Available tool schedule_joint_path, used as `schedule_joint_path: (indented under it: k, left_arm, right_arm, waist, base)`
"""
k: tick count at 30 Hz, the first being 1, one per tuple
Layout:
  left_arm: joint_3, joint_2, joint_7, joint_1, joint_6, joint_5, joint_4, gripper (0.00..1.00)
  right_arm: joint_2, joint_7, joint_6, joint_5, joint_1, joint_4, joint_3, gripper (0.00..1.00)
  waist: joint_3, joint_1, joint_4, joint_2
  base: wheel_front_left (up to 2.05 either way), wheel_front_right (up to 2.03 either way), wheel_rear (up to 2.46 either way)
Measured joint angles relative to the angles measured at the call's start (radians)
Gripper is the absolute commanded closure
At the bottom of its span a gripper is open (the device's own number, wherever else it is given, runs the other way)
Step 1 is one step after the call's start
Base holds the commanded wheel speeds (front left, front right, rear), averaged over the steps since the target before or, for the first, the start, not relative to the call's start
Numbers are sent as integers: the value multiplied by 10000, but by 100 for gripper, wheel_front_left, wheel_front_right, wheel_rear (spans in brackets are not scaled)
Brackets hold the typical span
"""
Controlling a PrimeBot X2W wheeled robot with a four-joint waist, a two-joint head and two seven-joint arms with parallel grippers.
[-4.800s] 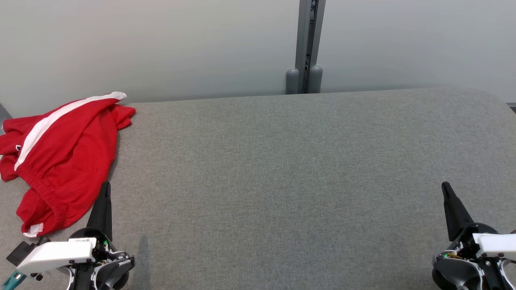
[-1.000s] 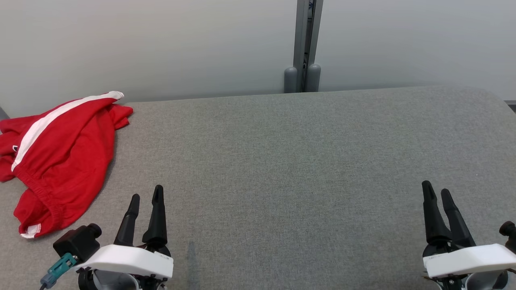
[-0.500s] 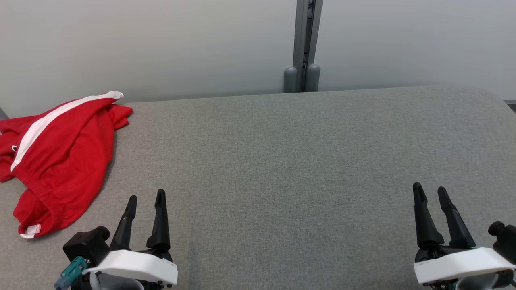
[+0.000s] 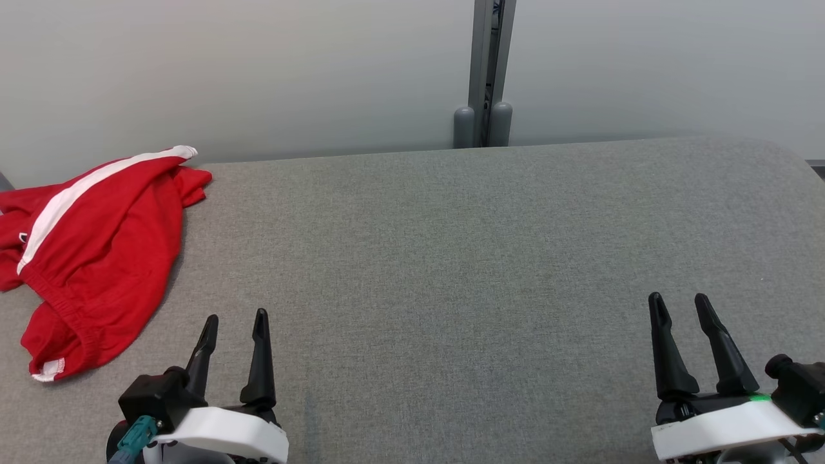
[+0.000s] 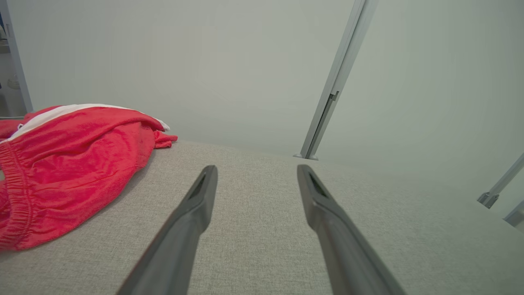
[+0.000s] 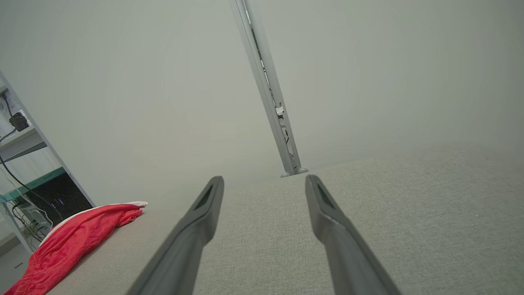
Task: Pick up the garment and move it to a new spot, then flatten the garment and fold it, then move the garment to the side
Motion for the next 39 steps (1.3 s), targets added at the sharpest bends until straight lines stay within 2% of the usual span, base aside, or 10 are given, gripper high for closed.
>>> schedule_joint_path:
  k: [11,39]
  left_arm:
    - [29,-12,-247,17,4,725,297,0]
    - [77,-42,-775,117,90,2019,713,0]
  right_arm:
    - [-17,-261,12,-1093,93,19,29,0]
    - [-48,-788,15,-3010,143,102,98,0]
  waist:
    - [11,0,-9,0]
    - [-15,0,-7,0]
  base:
    - [0,0,0]
    - [0,0,0]
